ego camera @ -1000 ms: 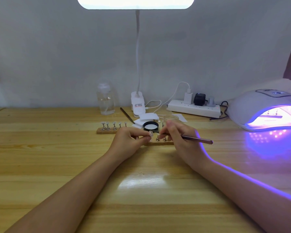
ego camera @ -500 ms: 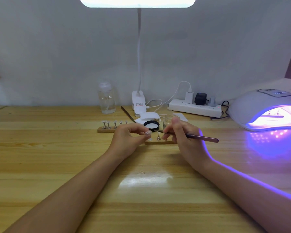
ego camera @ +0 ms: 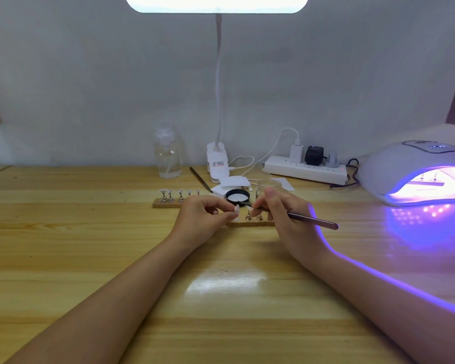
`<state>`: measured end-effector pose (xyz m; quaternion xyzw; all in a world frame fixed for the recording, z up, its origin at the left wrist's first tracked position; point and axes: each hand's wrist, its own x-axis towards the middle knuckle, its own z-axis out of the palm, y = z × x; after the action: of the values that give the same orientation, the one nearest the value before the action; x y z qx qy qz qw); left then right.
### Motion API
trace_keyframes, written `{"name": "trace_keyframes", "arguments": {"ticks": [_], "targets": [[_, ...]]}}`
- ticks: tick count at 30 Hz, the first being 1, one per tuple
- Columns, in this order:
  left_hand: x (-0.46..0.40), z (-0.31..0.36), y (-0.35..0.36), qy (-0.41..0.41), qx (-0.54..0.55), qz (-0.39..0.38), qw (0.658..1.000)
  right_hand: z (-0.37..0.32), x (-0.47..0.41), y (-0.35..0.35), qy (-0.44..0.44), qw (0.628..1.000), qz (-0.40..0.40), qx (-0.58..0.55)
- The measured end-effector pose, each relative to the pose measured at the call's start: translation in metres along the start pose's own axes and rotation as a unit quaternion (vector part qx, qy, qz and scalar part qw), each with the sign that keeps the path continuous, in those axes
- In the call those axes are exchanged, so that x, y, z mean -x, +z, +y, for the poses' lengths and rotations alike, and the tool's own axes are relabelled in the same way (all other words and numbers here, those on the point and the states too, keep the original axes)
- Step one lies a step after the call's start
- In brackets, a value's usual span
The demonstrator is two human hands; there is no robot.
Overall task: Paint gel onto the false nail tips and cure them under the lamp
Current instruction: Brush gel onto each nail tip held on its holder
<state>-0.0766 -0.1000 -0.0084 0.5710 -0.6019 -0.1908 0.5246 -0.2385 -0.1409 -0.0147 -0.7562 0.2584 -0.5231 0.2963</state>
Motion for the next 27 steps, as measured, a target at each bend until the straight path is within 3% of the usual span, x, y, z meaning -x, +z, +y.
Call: {"name": "trace_keyframes", "arguments": {"ticks": [7,12,18,23,27], "targets": [[-0.0015,-0.0009,0.0007,-0.019,0.003,0.000,1.000,-0.0018,0.0020,0.0008,0.026,0.997,-0.017,-0.064],[-0.0014,-0.0002,0.0008,-0.025,0.007,0.000,1.000,-0.0039,-0.0009,-0.0004,0.015,1.000,-0.022,0.015],[-0.0006,0.0000,0.0009,-0.034,0.007,-0.006,0.999,-0.0018,0.0026,-0.0005,0.010,0.998,-0.016,-0.053],[-0.0010,0.0006,0.0007,-0.035,0.008,-0.004,0.999,-0.0020,-0.0003,0.0008,0.021,0.999,-0.032,0.012],[-0.0004,0.0004,0.0004,-0.033,0.010,-0.005,0.999,-0.0028,0.0017,0.0009,0.024,0.998,-0.027,-0.053]]}}
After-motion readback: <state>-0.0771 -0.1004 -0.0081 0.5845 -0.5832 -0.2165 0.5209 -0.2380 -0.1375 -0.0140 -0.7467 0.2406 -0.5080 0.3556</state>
